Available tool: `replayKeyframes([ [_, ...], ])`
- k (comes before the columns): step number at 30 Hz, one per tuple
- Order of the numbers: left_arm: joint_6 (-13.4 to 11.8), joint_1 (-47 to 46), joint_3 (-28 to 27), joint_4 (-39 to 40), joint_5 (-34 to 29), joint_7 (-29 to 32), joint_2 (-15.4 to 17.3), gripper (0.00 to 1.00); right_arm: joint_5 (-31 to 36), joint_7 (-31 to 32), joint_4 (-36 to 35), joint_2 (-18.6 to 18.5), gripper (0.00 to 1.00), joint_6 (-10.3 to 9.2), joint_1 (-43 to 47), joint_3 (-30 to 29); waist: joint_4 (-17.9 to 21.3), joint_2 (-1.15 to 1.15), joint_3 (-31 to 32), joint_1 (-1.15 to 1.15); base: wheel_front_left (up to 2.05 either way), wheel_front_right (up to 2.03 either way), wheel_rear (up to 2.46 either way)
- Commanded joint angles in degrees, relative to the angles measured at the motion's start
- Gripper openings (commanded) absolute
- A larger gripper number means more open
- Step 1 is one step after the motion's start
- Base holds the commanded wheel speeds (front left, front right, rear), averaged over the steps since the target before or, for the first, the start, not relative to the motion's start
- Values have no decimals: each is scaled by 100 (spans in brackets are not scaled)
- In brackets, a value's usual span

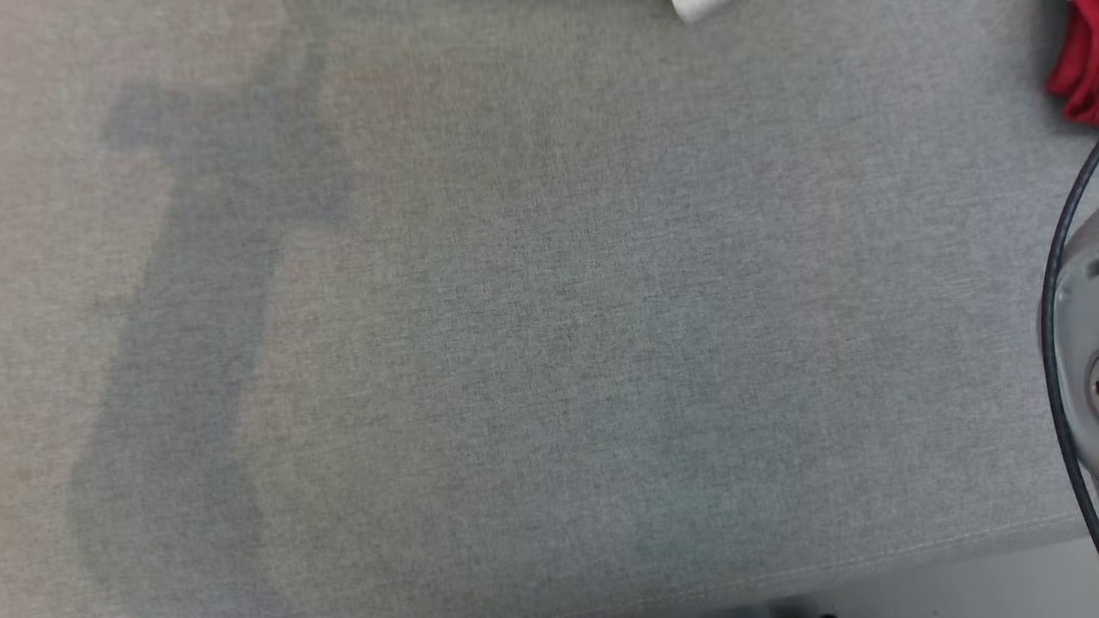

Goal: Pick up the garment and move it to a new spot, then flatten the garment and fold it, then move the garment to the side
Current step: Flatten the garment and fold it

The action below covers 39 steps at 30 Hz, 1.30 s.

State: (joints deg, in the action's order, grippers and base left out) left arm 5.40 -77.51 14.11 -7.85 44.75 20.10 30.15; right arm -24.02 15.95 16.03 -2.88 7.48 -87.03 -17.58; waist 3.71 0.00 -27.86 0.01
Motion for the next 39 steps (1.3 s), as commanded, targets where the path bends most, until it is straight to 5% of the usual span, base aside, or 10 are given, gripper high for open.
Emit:
replayKeyframes([
  [1, 57, -302, 65, -381, -279, -354, -35, 0, 80, -317, 299, -5, 0, 1, -235, 103, 36, 0, -957, -1, 0, 0, 0],
  [5, 170, -653, 503, -1398, -845, -1385, -68, 0, 34, -917, 1123, -10, 0, 1, -328, 447, 27, 0, -1029, -1, 0, 0, 0],
  [11, 210, 189, 1244, -2182, -737, -2440, 15, 0, -106, -1408, 1689, -15, 0, 1, 763, 910, -10, 0, -797, -1, 0, 0, 0],
  [16, 202, 1810, 1950, -1898, -105, -3066, 359, 0, -428, -1480, 997, -16, 0, 1, 2701, 1254, -58, 0, -500, -1, 0, 0, 0],
  [21, 198, 3298, 2169, -1500, 293, -3349, 331, 0, -646, -1340, -96, -138, 0, 0, 4776, 1245, -183, 0, 94, -1, 0, 0, 0],
  [33, -862, 7133, 2353, 378, 1117, -3484, 350, 0, -1150, -660, -2092, -35, 0, -3, 9342, 891, -259, 0, 1294, -1, 0, 0, 0],
  [39, -1303, 8168, 2242, 1487, 1427, -3484, 452, 0, -1479, -592, -2645, -12, 0, -2, 10376, 922, -284, 0, 1253, -1, 0, 0, 0],
])
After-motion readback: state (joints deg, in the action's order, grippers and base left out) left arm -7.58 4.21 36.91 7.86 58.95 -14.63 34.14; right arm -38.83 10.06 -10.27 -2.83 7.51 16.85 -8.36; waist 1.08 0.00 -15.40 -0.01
